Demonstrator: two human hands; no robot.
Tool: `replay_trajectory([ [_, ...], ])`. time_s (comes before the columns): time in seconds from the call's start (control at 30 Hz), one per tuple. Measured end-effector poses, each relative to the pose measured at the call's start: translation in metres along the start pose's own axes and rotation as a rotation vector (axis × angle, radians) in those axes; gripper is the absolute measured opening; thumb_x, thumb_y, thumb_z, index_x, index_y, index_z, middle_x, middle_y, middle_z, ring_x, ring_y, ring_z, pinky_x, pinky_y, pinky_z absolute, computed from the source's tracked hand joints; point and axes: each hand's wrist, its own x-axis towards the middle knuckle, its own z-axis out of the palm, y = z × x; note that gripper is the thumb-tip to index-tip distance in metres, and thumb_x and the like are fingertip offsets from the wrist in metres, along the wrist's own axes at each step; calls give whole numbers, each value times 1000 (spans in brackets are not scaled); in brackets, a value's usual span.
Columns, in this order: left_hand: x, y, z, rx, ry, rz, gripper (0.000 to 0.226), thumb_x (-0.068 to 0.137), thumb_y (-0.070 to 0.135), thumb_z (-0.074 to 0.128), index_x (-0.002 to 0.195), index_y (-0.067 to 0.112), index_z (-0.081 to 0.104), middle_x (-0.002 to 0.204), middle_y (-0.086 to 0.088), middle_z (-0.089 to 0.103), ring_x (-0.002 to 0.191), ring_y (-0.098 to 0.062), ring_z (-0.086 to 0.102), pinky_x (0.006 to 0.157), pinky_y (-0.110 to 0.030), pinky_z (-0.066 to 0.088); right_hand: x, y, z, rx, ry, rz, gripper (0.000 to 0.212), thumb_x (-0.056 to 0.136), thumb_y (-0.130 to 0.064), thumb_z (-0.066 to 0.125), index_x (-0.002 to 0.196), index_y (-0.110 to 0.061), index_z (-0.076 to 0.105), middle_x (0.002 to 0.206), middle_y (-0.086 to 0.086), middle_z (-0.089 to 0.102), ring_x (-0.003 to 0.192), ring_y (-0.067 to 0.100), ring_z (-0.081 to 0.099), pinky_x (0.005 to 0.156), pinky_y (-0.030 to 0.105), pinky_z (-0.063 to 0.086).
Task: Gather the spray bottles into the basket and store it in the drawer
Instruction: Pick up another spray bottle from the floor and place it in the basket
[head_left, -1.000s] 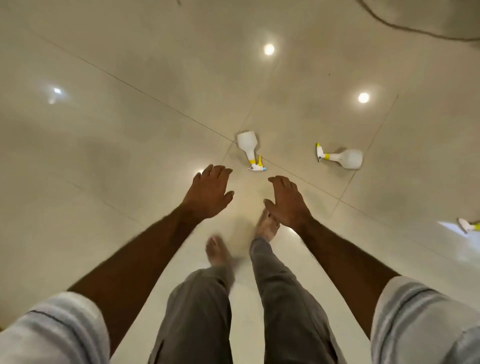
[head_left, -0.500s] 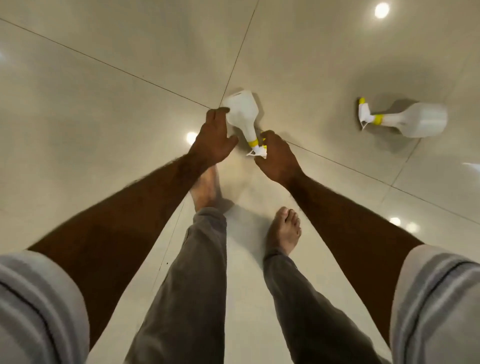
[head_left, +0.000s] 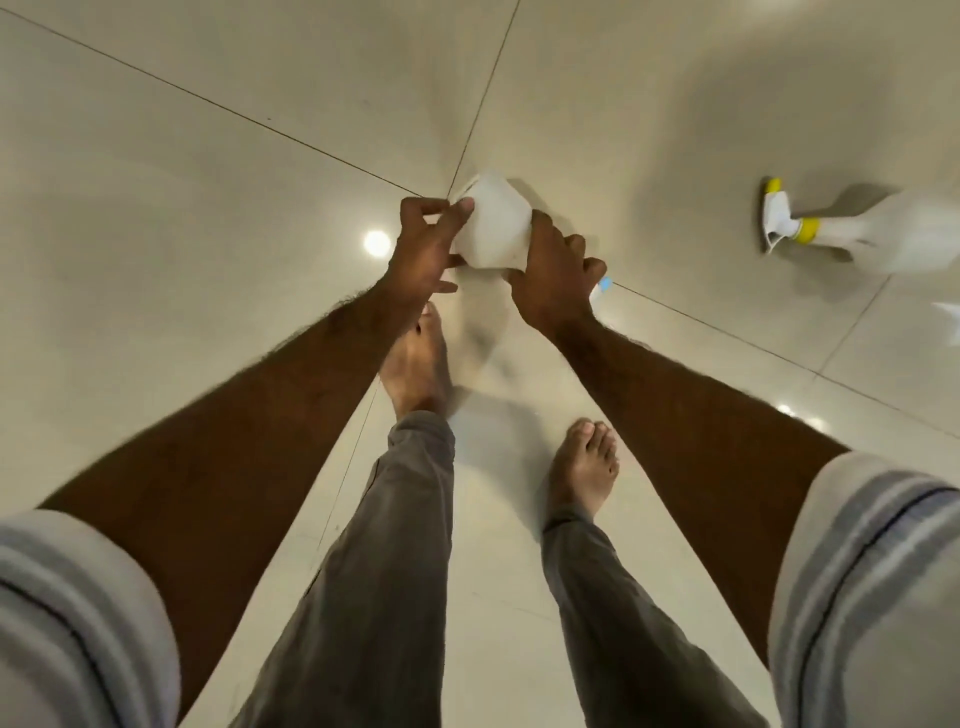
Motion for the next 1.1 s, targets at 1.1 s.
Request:
replay_trajectory([
  [1.1,-901,-151,-77,-949,1000,201,37,92,40,65,128,30,57,132,9,61,121,-16,60,98,-37,51,-740,-269,-264,8,-1184,-947,30,92,-33,69,120,-25,62,113,-3,73,105,16,70,83,33,58],
])
